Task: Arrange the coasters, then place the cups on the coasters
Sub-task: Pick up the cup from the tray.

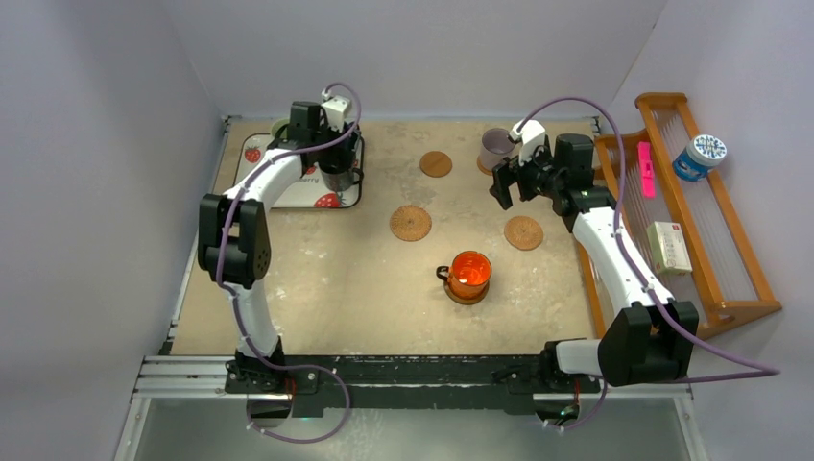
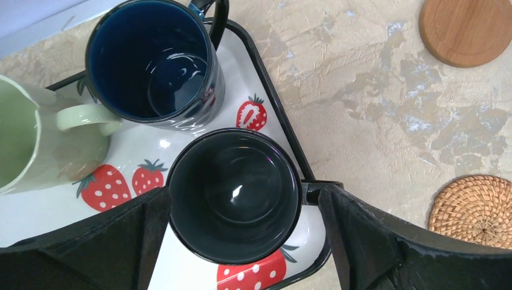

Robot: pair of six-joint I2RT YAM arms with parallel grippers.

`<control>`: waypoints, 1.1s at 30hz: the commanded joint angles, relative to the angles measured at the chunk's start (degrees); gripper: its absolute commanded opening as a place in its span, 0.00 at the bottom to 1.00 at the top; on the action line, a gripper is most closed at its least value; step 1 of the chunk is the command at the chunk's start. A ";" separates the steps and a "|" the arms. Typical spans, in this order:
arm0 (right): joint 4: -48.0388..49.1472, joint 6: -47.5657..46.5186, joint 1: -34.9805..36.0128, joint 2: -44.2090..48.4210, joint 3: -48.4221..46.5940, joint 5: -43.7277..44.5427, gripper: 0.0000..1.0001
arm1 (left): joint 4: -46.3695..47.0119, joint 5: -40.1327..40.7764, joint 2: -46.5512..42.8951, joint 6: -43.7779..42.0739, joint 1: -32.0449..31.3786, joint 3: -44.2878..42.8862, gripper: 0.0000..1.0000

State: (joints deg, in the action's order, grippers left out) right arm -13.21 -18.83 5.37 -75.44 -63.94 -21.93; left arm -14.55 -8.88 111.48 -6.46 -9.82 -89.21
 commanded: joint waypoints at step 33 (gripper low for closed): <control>2.14 0.79 1.18 -1.28 -0.04 0.89 0.99 | 3.63 8.71 3.01 -2.45 -1.33 -0.52 1.00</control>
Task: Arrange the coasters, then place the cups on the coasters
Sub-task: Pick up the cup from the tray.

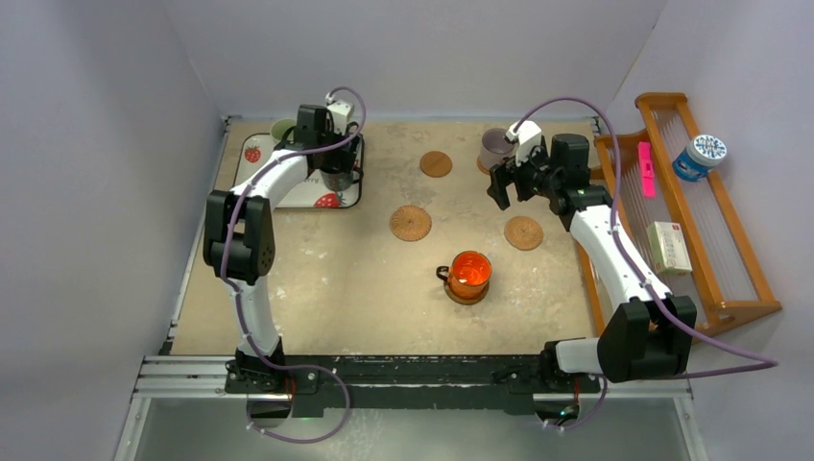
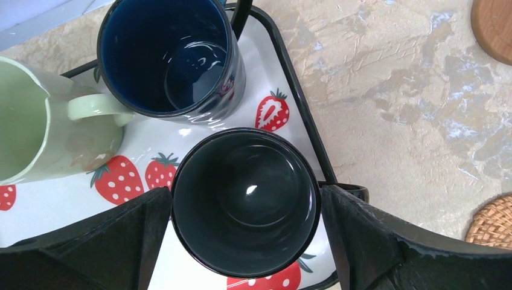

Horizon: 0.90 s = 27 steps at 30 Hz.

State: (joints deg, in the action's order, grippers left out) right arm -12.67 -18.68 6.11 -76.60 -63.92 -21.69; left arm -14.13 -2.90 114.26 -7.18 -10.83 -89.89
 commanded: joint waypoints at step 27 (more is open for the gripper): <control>0.63 -0.01 0.75 0.83 0.31 1.18 0.99 | 1.33 4.97 2.01 -2.19 -0.24 -2.51 1.00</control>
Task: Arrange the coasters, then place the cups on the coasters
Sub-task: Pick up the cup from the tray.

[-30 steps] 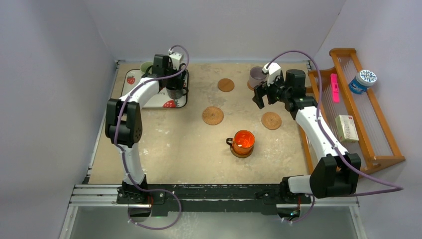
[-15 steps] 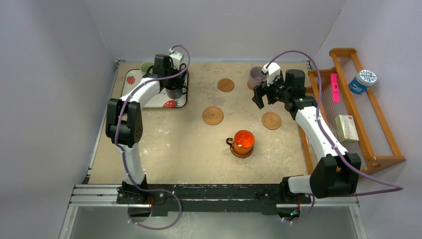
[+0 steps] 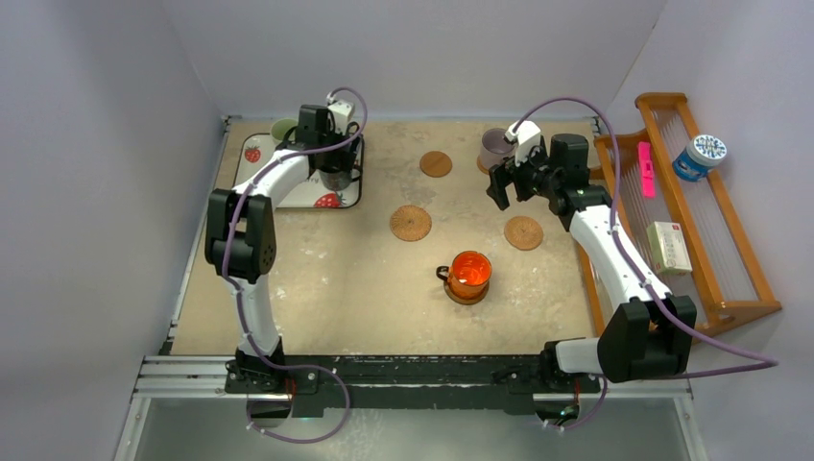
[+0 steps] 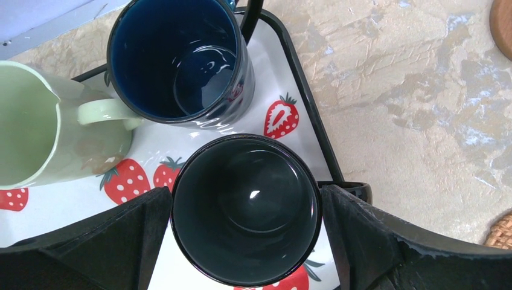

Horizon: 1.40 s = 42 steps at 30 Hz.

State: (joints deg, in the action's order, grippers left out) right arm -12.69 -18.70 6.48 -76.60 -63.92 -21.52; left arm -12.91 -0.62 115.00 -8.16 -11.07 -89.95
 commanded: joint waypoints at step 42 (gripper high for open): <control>-10.24 -10.35 28.70 -50.88 -61.22 0.19 0.99 | 3.27 -20.79 -6.80 10.12 10.98 3.24 1.00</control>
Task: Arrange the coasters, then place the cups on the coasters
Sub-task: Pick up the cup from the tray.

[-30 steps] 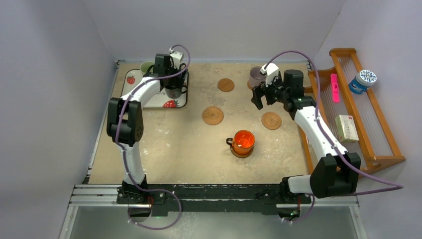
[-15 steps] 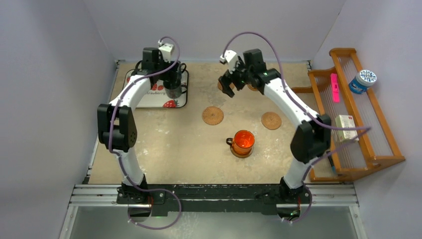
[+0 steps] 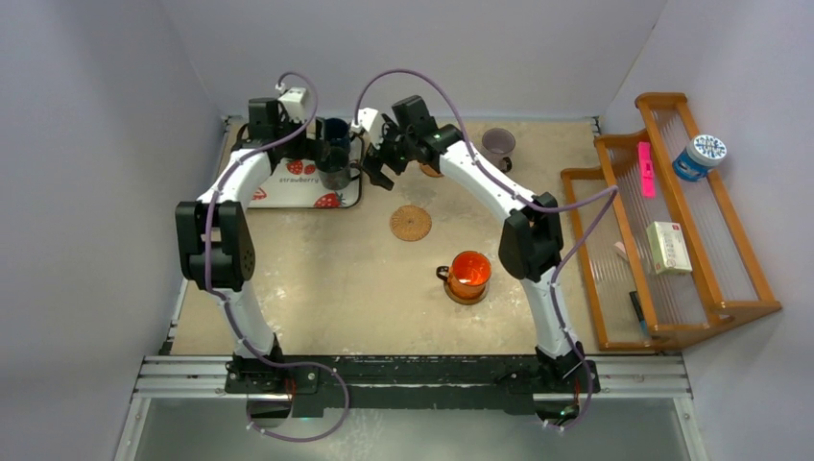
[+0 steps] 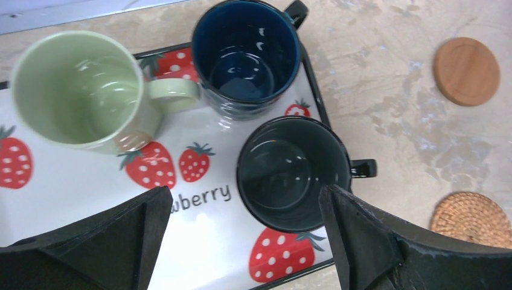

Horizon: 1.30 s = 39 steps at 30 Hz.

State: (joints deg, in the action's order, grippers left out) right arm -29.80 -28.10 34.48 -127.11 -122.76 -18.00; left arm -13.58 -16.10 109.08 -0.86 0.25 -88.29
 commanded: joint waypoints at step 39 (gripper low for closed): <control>14.71 9.86 1.78 -28.60 -26.58 -9.80 0.68 | 12.21 -6.58 -31.66 -5.87 19.52 43.76 1.00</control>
State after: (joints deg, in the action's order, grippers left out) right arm -15.42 -19.05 35.99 -154.63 -145.14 -26.48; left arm -5.13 -20.32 79.75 -6.66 19.49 -45.15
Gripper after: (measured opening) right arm 0.718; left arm 0.998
